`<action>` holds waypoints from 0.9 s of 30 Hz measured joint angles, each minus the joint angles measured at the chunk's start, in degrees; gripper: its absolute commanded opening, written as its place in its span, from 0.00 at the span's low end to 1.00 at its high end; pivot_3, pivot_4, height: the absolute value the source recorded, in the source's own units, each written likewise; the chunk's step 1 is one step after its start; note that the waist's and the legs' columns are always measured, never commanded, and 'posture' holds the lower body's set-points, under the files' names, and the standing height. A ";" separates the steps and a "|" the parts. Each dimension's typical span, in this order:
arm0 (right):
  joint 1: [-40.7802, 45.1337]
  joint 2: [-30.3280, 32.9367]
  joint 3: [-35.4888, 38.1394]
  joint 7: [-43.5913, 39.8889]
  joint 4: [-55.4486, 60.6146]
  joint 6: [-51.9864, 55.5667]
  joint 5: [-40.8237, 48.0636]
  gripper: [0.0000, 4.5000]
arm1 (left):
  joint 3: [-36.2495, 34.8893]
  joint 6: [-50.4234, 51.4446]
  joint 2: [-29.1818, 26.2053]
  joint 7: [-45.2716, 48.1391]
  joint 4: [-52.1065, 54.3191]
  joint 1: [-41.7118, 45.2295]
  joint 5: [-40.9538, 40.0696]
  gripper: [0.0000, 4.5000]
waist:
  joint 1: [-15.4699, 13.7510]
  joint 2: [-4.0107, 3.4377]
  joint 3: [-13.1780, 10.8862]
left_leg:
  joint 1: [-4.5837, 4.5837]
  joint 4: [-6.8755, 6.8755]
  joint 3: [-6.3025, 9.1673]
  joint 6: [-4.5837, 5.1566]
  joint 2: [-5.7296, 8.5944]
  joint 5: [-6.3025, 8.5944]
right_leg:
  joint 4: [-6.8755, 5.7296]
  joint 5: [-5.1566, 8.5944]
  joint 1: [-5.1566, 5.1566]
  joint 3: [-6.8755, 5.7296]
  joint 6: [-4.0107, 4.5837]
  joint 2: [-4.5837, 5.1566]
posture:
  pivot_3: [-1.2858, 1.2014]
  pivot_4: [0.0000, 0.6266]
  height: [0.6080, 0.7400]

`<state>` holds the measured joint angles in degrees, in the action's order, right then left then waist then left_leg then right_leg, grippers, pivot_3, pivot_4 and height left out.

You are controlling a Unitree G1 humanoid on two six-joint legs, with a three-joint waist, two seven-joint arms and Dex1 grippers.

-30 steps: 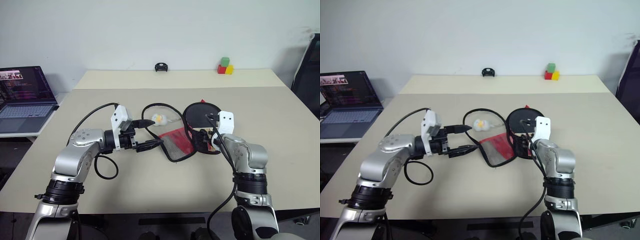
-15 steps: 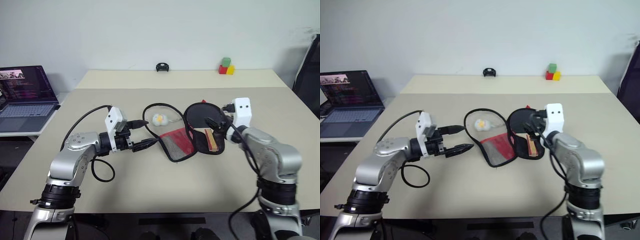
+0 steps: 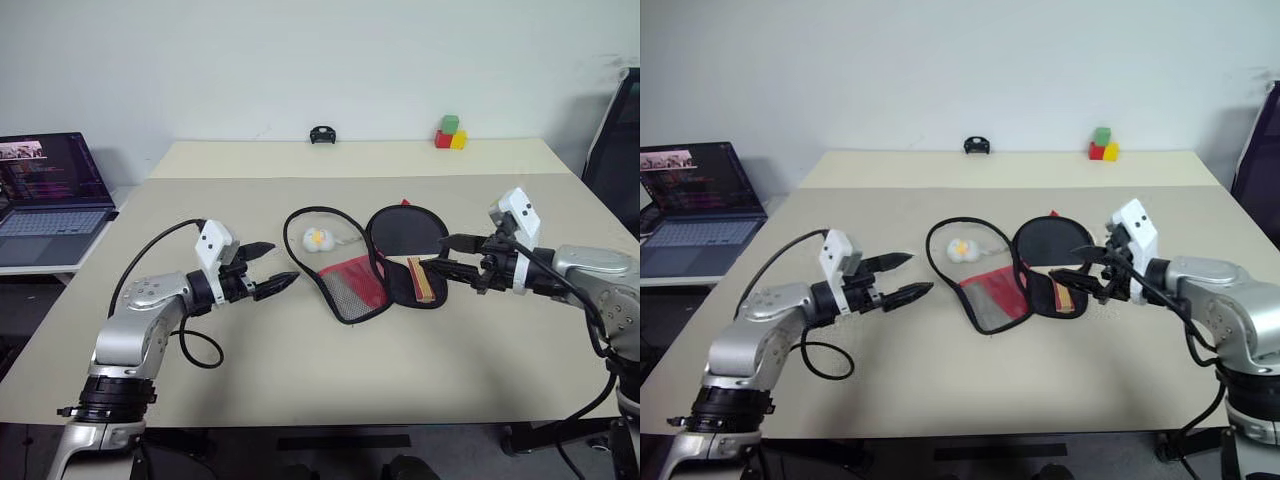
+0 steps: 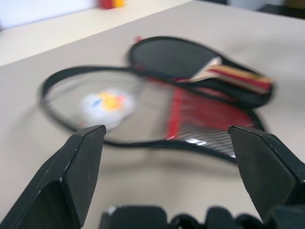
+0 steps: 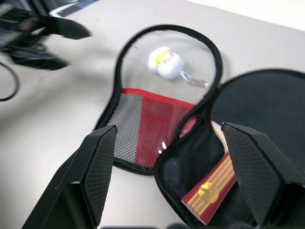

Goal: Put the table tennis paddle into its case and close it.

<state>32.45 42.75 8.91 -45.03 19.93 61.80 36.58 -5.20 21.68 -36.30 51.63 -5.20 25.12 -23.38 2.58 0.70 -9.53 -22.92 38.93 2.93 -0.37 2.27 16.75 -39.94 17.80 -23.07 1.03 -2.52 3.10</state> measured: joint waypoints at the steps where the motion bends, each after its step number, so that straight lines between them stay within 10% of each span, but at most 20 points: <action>1: 0.03 0.11 -0.28 -0.21 -0.34 -0.33 0.01 0.85 | 0.00 -0.63 0.00 -0.11 -1.23 0.06 0.51 1.00 | -0.04 0.00 0.00 | 0.00 0.00 0.00 0.00 0.00 0.00 | 0.00 0.00 0.00 0.00 0.00 0.00 | 0.52 0.24 1.00; 27: 1.14 4.48 3.27 0.15 -3.02 -1.12 4.83 0.85 | 7.07 -15.48 16.10 -1.20 -40.68 23.15 14.39 1.00 | -1.01 0.17 -0.04 | -0.12 0.05 0.00 -0.01 0.04 -0.02 | 0.02 0.00 -0.05 -0.07 0.00 0.04 | 0.52 0.24 1.00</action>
<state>33.59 47.23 12.18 -44.88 16.92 60.69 41.41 1.87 6.20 -20.20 50.43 -45.88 48.27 -8.98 1.57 0.87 -9.57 -23.05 38.98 2.93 -0.37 2.31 16.74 -39.92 17.80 -23.12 0.96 -2.52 3.14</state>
